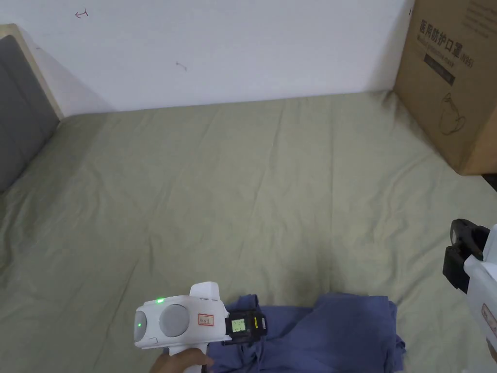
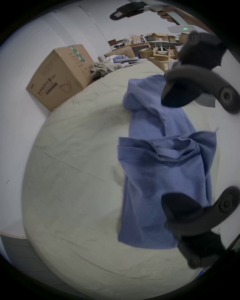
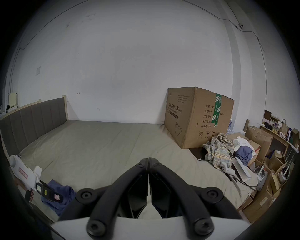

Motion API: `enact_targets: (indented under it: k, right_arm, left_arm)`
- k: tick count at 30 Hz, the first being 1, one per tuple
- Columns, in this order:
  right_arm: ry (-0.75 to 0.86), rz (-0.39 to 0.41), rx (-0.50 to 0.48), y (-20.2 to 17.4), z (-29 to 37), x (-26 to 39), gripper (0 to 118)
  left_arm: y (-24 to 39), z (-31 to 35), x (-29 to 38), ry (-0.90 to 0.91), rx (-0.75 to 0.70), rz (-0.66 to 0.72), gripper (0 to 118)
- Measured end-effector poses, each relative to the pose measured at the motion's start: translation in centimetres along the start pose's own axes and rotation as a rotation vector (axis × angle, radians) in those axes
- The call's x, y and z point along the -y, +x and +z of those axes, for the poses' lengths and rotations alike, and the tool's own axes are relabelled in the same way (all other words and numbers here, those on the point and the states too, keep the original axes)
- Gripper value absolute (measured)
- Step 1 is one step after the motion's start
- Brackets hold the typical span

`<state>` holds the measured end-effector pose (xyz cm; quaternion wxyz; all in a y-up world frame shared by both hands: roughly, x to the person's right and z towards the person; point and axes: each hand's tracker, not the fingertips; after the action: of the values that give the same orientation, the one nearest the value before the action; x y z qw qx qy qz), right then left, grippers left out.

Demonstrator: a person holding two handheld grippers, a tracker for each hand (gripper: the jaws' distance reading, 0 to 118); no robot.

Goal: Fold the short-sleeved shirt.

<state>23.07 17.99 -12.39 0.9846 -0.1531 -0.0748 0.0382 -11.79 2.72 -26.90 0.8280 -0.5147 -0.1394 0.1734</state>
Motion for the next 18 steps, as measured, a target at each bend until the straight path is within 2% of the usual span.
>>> enact_targets:
  k: [3,7,9,10,13,14,18]
  right_arm:
    - [0.007,-0.003,-0.004,-0.1,0.0,-0.2,0]
    - [0.021,-0.008,-0.010,-0.2,0.1,-0.6,0]
    - [0.024,-0.012,-0.015,-0.2,0.1,-0.7,0]
    - [0.026,-0.014,-0.016,-0.2,0.1,-0.7,0]
    - [0.024,-0.012,-0.018,-0.2,0.2,-0.8,0]
    - [0.023,-0.012,-0.018,-0.2,0.2,-0.7,0]
    - [0.016,-0.021,-0.017,0.0,0.3,-0.5,0]
  left_arm:
    - [-0.8,2.2,-1.2,0.100,0.009,-0.028,113]
    - [-1.8,5.4,-2.2,0.237,-0.100,-0.054,112]
    - [-2.7,6.0,-2.1,0.296,-0.165,-0.068,105]
    - [-3.4,6.2,-2.1,0.325,-0.196,-0.072,94]
    - [-4.8,5.8,-1.2,0.401,-0.218,-0.066,24]
    - [-4.1,6.2,-0.7,0.398,-0.211,-0.062,6]
    - [-5.1,3.4,0.6,0.359,-0.212,-0.069,0]
